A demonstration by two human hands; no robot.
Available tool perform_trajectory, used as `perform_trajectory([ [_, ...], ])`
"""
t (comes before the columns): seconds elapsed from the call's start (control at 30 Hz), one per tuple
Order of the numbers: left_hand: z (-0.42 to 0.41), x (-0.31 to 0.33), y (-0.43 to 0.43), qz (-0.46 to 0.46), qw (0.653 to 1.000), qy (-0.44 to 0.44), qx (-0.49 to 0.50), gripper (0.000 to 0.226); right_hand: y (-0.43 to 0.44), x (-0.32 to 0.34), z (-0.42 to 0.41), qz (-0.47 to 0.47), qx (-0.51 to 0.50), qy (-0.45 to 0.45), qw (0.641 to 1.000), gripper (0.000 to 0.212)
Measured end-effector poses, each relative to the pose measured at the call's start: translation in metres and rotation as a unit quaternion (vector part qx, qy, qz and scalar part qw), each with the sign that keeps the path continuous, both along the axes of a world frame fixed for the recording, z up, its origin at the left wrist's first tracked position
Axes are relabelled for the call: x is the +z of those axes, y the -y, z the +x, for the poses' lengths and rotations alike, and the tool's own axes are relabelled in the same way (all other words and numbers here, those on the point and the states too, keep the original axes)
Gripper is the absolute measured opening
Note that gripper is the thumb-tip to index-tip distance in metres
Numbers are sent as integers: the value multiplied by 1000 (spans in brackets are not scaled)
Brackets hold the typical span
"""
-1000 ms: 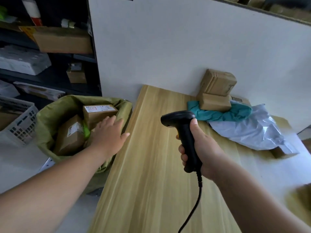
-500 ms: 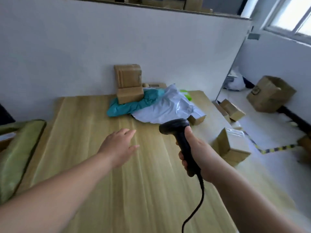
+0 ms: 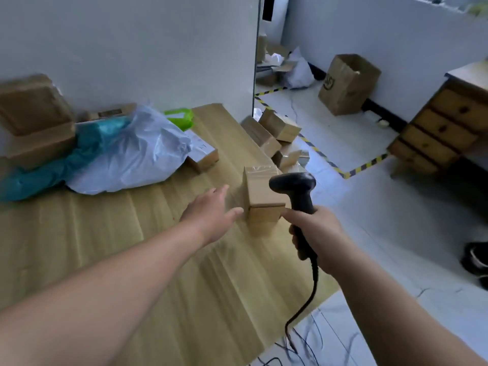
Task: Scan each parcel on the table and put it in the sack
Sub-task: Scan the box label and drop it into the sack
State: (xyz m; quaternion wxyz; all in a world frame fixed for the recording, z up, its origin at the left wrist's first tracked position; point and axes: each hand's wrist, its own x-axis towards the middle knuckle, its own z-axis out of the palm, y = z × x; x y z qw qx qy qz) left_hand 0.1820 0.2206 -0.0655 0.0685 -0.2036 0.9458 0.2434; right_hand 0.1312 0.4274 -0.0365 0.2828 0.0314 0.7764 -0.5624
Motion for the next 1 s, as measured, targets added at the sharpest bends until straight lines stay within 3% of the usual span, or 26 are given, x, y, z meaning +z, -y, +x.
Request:
perform_trajectory([
  [0.1, -34, -9, -21, 20, 1000, 5, 8, 70, -10, -19, -31, 9, -53, -2, 999, 12],
  [0.33, -79, -32, -41, 115, 987, 32, 109, 65, 2, -60, -77, -26, -89, 37, 995, 18],
  [0.5, -95, -43, -43, 288, 928, 30, 235, 75, 17, -74, -81, -100, -75, 102, 987, 18],
  [0.67, -89, -45, -25, 310, 898, 23, 312, 98, 32, -77, -74, -196, -44, 158, 967, 23],
  [0.8, -71, -49, -3, 356, 867, 6, 348, 87, 47, -72, -69, -215, -6, 172, 961, 26],
  [0.93, -50, -47, 16, 445, 814, -44, 370, 56, 56, -63, -65, -161, -2, 128, 979, 17],
  [1.0, -35, -43, 28, 475, 789, -61, 384, 52, 60, -56, -61, -137, 6, 116, 984, 15],
])
